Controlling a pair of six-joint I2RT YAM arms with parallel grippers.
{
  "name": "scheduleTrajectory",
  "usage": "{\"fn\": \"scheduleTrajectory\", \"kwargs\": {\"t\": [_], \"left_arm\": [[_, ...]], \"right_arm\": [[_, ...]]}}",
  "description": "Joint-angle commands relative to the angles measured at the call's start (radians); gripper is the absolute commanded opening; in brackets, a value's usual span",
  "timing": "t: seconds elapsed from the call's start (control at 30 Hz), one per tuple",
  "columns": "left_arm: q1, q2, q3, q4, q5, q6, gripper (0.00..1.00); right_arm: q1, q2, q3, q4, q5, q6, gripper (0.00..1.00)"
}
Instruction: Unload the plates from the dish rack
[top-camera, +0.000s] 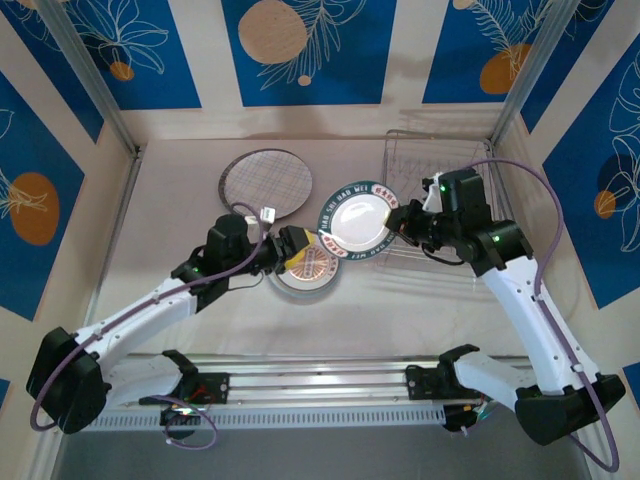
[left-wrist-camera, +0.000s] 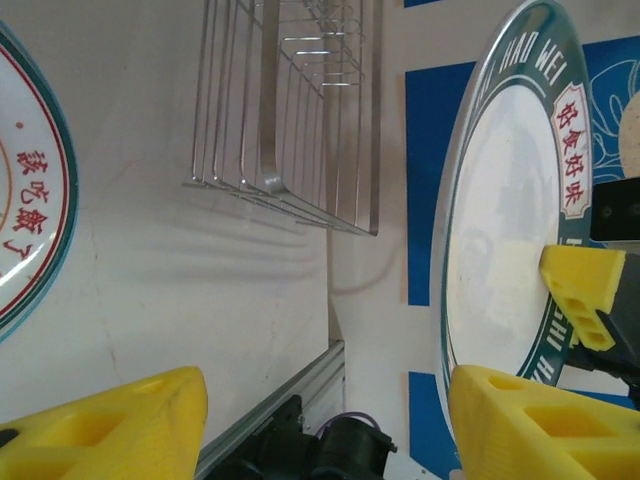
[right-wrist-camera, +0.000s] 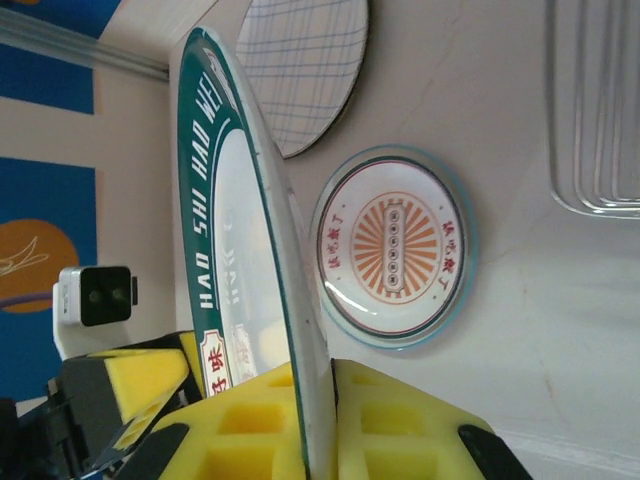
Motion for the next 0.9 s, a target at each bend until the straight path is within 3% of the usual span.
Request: {"fn": "scheduleTrajectory", "kwargs": {"t": [0.0,0.5,0.87], "left_arm": [[-0.01,-0.004,-0.009,0.124,-0.011,-0.043,0.64],[-0.01,0.015,-0.024,0.173,-0.012,-0.068,0.51],[-0.011,0.017,-0.03,0.196,-0.01,-0.078,0.29]], "right_arm": [[-0.008,0.007,-0.015,0.102,-0.139,0.038,0.0],[-0.004,0.067,-0.054,0.18,-0.268,0.074,0.0],[0.025,0.099,-0.05,0.177,-0.27,0.07,0.0]]}}
